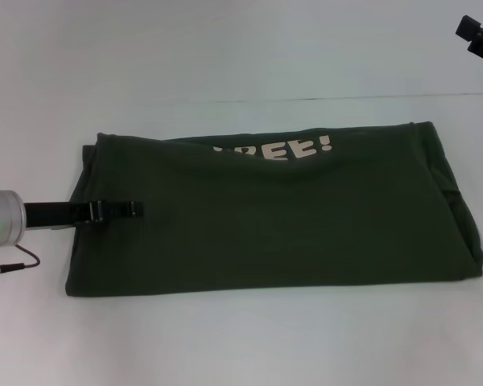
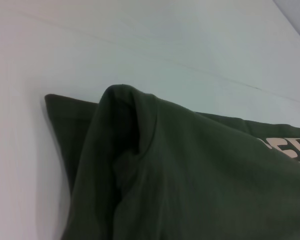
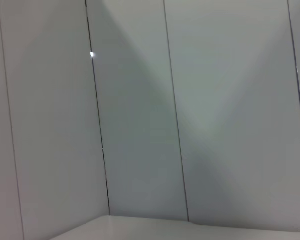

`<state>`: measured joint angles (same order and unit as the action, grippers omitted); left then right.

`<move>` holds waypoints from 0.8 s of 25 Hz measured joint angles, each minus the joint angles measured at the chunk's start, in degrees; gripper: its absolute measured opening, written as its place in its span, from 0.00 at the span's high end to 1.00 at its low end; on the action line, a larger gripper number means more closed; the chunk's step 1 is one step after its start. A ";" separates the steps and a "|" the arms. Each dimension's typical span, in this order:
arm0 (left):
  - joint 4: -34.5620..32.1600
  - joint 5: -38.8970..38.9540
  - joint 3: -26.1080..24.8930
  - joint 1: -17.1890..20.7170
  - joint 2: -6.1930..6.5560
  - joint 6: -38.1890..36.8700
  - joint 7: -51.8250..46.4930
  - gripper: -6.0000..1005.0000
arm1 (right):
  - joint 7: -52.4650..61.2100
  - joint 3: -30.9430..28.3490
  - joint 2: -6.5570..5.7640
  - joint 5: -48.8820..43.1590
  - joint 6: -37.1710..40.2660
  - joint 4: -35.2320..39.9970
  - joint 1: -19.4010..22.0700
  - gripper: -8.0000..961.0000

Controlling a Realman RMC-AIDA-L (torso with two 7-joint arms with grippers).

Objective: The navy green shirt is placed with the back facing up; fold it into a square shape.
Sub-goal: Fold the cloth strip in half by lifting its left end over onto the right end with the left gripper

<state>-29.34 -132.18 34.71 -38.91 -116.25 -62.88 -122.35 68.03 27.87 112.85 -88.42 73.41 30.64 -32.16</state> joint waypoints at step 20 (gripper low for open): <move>0.58 0.18 0.58 -0.03 -0.55 -0.76 0.20 0.16 | 0.00 0.26 0.00 0.00 -0.01 0.04 -0.09 0.14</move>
<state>-28.76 -132.00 35.30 -38.94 -116.79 -63.64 -122.15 68.02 28.12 112.85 -88.42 73.40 30.68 -32.26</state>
